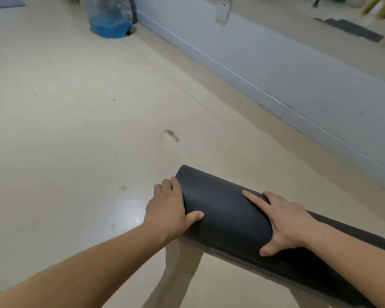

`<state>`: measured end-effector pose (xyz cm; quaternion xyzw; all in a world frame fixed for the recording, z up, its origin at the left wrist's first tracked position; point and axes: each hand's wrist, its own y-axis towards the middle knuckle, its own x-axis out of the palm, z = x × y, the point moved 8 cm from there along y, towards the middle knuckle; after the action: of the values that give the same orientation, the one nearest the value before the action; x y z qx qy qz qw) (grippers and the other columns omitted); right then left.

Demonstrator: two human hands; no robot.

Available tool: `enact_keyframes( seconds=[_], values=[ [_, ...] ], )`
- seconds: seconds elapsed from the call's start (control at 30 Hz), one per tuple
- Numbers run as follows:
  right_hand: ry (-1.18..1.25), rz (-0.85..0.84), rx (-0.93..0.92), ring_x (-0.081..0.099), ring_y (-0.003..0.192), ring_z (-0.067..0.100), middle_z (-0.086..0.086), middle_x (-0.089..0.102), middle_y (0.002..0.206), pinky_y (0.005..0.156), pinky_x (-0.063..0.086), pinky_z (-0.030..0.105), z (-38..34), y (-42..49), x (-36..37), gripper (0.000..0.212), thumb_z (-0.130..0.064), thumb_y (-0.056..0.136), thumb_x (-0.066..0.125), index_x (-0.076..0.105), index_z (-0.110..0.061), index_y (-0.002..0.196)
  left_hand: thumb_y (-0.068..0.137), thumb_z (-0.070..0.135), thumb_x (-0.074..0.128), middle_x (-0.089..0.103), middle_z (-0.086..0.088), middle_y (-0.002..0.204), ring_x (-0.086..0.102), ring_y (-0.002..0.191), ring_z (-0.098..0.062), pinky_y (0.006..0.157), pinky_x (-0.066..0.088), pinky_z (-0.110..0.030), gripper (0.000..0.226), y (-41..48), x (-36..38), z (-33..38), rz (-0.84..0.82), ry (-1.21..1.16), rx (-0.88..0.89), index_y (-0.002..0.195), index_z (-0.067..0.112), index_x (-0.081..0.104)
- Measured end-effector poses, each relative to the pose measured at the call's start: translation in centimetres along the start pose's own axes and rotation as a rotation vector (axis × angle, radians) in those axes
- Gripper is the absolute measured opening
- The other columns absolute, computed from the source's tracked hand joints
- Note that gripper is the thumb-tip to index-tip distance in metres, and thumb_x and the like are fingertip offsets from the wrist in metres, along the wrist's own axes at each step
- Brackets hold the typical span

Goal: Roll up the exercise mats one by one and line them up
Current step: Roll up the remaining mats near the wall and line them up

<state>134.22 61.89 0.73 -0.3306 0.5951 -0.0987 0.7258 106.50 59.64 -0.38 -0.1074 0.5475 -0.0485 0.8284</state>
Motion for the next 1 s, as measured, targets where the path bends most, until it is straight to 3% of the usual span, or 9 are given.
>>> enact_keyframes(
  seconds=[0.1,0.2,0.33,0.43,0.67,0.87,1.0],
  values=[
    [0.034,0.009,0.046,0.029,0.148,0.027,0.005,0.017,0.165,0.110,0.044,0.042,5.2,-2.2,2.3,0.151,-0.084,0.042,0.074,-0.037,-0.062,0.142,0.094,0.055,0.065,0.033,-0.009,0.144,0.033,0.133,-0.028,0.097,0.049,-0.037,0.099,-0.1,2.3,6.1,-0.108,0.083,0.172,0.164,0.030,0.000],
    [0.066,-0.005,0.095,0.022,0.153,0.029,0.007,0.010,0.169,0.115,0.039,0.044,10.5,-4.7,4.8,0.150,-0.082,0.046,0.076,-0.037,-0.061,0.143,0.097,0.046,0.064,0.034,-0.011,0.145,0.035,0.130,-0.029,0.095,0.048,-0.034,0.087,-0.1,4.7,11.8,-0.165,0.169,0.294,0.161,0.034,0.007],
    [0.125,-0.002,0.206,0.014,0.155,0.035,0.007,0.002,0.170,0.121,0.030,0.054,17.9,-8.9,8.8,0.148,-0.077,0.053,0.081,-0.034,-0.062,0.144,0.099,0.046,0.065,0.038,-0.011,0.144,0.041,0.127,-0.027,0.094,0.048,-0.032,0.080,0.2,8.0,20.5,-0.191,0.260,0.386,0.159,0.033,0.013],
    [0.123,0.031,0.318,0.017,0.151,0.038,0.009,0.004,0.166,0.116,0.033,0.062,23.0,-12.0,11.3,0.147,-0.071,0.059,0.085,-0.031,-0.057,0.149,0.098,0.048,0.065,0.041,-0.011,0.143,0.044,0.125,-0.026,0.095,0.049,-0.032,0.081,0.2,10.7,27.3,-0.190,0.306,0.442,0.159,0.033,0.014],
    [0.145,0.180,0.525,0.018,0.152,0.041,0.014,0.009,0.167,0.116,0.033,0.061,33.7,-20.3,17.9,0.117,-0.055,0.085,0.076,-0.016,-0.052,0.156,0.101,0.049,0.061,0.036,-0.015,0.145,0.039,0.133,-0.031,0.101,0.051,-0.036,0.084,-0.4,17.5,42.3,-0.161,0.317,0.526,0.163,0.030,0.007],
    [0.259,0.167,0.811,-0.005,0.156,0.050,0.019,-0.013,0.170,0.113,0.036,0.069,41.1,-27.4,25.7,0.132,-0.054,0.084,0.079,-0.037,-0.055,0.146,0.101,0.052,0.060,0.035,-0.013,0.143,0.039,0.134,-0.030,0.101,0.051,-0.036,0.083,-3.0,23.1,53.1,-0.179,0.283,0.597,0.163,0.032,0.009],
    [0.293,0.241,0.906,-0.005,0.156,0.048,0.018,-0.008,0.170,0.112,0.037,0.070,47.1,-30.8,29.0,0.126,-0.050,0.089,0.077,-0.035,-0.057,0.145,0.101,0.050,0.061,0.033,-0.013,0.141,0.041,0.132,-0.030,0.100,0.051,-0.037,0.081,-4.9,26.8,59.8,-0.214,0.250,0.645,0.163,0.032,0.011]
  ],
)
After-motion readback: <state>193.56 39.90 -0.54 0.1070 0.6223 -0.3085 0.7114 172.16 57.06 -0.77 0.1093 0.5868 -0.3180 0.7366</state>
